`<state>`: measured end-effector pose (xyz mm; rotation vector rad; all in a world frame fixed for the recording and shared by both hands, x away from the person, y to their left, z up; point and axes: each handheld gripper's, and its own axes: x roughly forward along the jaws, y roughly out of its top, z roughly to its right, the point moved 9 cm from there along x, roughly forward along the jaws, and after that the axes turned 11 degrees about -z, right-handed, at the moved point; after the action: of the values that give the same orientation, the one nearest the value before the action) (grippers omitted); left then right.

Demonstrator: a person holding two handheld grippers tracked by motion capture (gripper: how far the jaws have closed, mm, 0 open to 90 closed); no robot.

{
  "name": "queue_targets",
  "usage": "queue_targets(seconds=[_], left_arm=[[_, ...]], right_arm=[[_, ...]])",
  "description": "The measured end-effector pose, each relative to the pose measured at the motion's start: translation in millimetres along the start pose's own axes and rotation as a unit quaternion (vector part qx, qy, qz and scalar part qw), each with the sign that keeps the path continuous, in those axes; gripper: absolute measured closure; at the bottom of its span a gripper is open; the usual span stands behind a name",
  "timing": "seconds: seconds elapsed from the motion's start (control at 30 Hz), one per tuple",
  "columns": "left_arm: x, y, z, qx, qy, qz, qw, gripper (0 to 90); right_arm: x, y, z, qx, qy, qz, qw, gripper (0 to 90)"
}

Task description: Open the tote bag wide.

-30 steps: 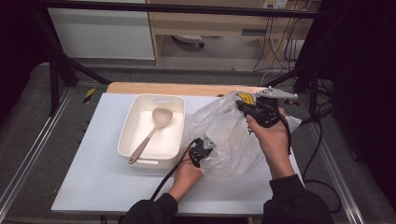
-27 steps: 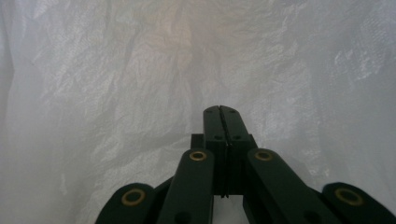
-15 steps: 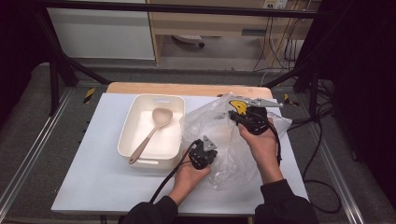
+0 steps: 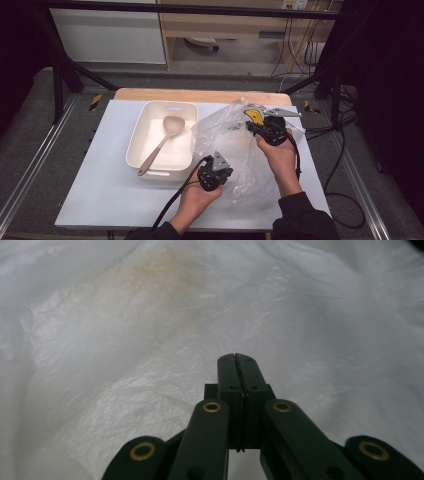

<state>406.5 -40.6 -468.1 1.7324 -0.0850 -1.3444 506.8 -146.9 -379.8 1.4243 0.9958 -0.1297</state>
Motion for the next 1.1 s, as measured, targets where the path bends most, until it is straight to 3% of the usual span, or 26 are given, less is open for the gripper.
queue_targets(seconds=[0.1, 0.33, 0.47, 0.6, 0.67, 0.87, 1.0, 1.1], left_arm=[[-16.5, 0.3, 0.9, 0.000, -0.010, 0.006, 0.9999, 90.0], [-48.6, -0.3, -11.1, -0.026, -0.030, 0.033, 0.9987, 90.0], [-69.1, 0.4, -24.7, -0.056, -0.035, 0.065, 0.9957, 89.0], [-87.3, 1.9, -36.8, -0.069, -0.026, 0.084, 0.9937, 82.4], [-96.5, 3.9, -42.8, -0.086, -0.025, 0.099, 0.9910, 76.5], [-116.4, 4.8, -67.3, -0.110, 0.014, 0.114, 0.9872, 51.9], [-129.9, 2.4, -84.6, -0.120, 0.051, 0.116, 0.9848, 37.6], [-137.5, 0.1, -94.4, -0.129, 0.071, 0.101, 0.9840, 27.4]], right_arm=[[0.5, -1.3, 0.4, 0.001, 0.002, 0.000, 1.0000, 90.0], [2.7, -5.6, -0.8, -0.001, 0.006, -0.001, 1.0000, 90.0], [5.5, -9.9, -2.8, 0.000, 0.008, -0.005, 1.0000, 90.0], [8.4, -13.9, -4.6, -0.003, 0.010, -0.009, 0.9999, 90.0], [9.4, -15.9, -5.3, -0.002, 0.009, -0.011, 0.9999, 90.0], [13.7, -19.6, -5.8, -0.006, 0.008, -0.017, 0.9998, 90.0], [15.9, -21.5, -6.7, -0.008, 0.011, -0.021, 0.9997, 90.0], [16.7, -23.3, -7.5, -0.008, 0.011, -0.023, 0.9996, 90.0]])
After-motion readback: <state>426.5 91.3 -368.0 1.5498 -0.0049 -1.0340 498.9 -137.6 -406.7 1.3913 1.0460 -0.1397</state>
